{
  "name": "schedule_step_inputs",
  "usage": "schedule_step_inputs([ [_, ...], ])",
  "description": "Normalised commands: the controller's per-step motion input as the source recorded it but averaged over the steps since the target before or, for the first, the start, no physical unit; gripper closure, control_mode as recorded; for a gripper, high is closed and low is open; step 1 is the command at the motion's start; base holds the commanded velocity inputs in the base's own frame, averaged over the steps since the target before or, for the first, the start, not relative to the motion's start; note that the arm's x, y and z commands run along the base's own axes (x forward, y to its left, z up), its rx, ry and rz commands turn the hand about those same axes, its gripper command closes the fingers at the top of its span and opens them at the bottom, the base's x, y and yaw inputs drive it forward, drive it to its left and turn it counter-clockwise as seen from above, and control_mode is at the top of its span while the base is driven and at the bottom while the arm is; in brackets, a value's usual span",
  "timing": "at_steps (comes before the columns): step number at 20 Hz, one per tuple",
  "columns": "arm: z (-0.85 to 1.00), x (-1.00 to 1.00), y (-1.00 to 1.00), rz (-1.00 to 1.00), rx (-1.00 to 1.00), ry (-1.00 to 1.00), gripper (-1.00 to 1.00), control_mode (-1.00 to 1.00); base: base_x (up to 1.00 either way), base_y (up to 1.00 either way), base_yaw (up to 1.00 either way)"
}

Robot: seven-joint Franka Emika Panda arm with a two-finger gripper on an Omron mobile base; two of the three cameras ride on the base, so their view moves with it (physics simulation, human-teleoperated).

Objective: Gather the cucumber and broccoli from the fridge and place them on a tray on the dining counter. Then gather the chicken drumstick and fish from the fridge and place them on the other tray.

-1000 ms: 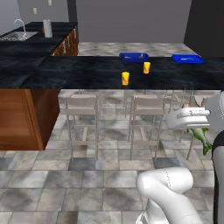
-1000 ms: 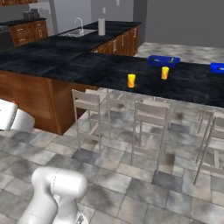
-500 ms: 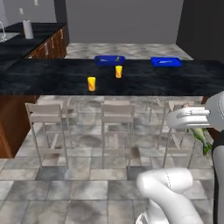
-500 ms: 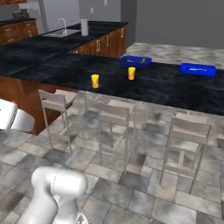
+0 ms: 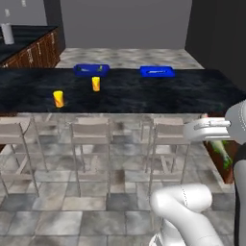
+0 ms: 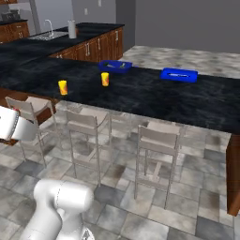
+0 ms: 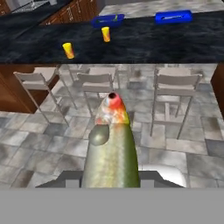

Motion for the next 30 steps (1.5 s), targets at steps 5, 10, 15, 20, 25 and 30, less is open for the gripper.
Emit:
schedule_step_inputs([
  [5,0.00,0.00,0.00,0.00,0.00,0.00,1.00,1.00,0.35,-1.00,0.00],
  [10,0.00,0.00,0.00,0.00,0.00,0.00,1.00,1.00,0.34,-1.00,0.00],
  [15,0.00,0.00,0.00,0.00,0.00,0.00,1.00,1.00,0.36,-1.00,0.00],
  [20,0.00,0.00,0.00,0.00,0.00,0.00,1.00,1.00,0.38,-1.00,0.00],
  [25,0.00,0.00,0.00,0.00,0.00,0.00,1.00,1.00,0.39,-1.00,0.00],
  [30,0.00,0.00,0.00,0.00,0.00,0.00,1.00,1.00,0.45,-1.00,0.01],
])
